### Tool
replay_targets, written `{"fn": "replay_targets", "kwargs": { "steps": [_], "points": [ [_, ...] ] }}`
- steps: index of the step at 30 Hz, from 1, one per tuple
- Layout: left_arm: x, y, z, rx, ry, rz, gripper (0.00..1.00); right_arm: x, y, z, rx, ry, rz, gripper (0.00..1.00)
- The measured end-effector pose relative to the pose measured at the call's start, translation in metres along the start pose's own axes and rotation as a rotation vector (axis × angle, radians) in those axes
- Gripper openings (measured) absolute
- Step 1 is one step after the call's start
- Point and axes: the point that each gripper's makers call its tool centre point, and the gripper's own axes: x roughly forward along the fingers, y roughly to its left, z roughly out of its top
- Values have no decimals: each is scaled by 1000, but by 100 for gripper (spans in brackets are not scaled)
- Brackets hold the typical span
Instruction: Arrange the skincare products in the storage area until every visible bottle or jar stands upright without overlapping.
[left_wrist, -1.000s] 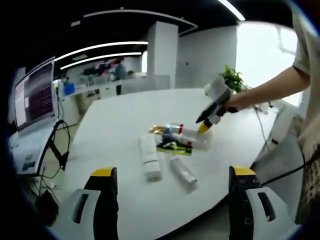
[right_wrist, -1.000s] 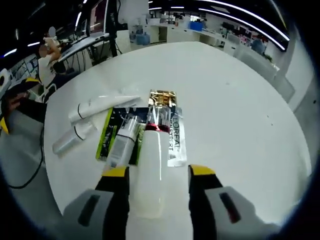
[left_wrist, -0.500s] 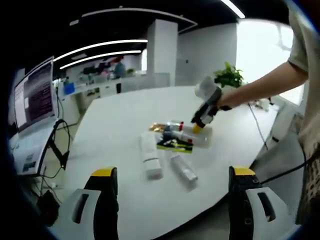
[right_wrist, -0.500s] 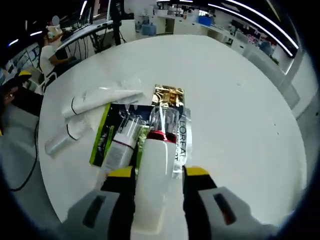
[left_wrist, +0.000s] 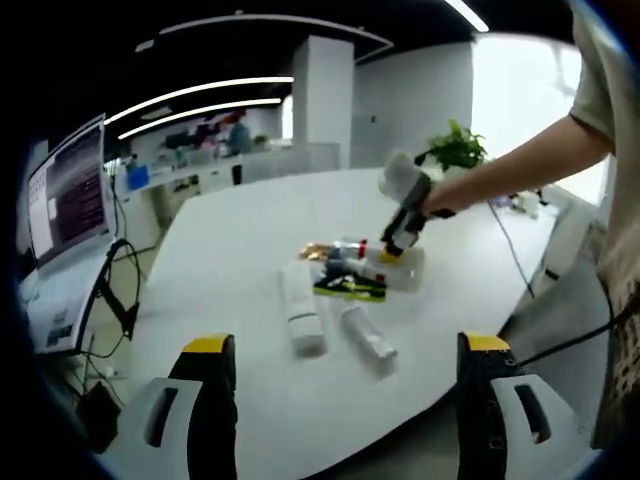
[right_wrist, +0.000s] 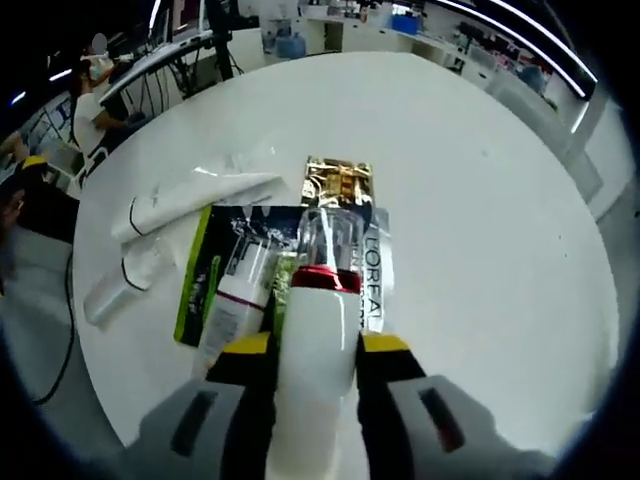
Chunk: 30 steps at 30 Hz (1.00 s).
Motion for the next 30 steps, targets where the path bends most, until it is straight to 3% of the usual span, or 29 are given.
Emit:
{"fn": "replay_targets", "kwargs": {
  "steps": [5,9,17,30],
  "points": [
    [0,-1,0,4,3,-4,88,1,-4,2,0,-15,-34,29],
    [0,-2,0,7,3,-5,88,0,-4,2,0,11,-33,29],
    [0,-2,1,11,-3,-5,88,-2,-4,0,33,-12,-28,28],
    [-2,-6,5,38,-22,-16,87,-29,4,-17,227,-117,10,27]
  ]
}}
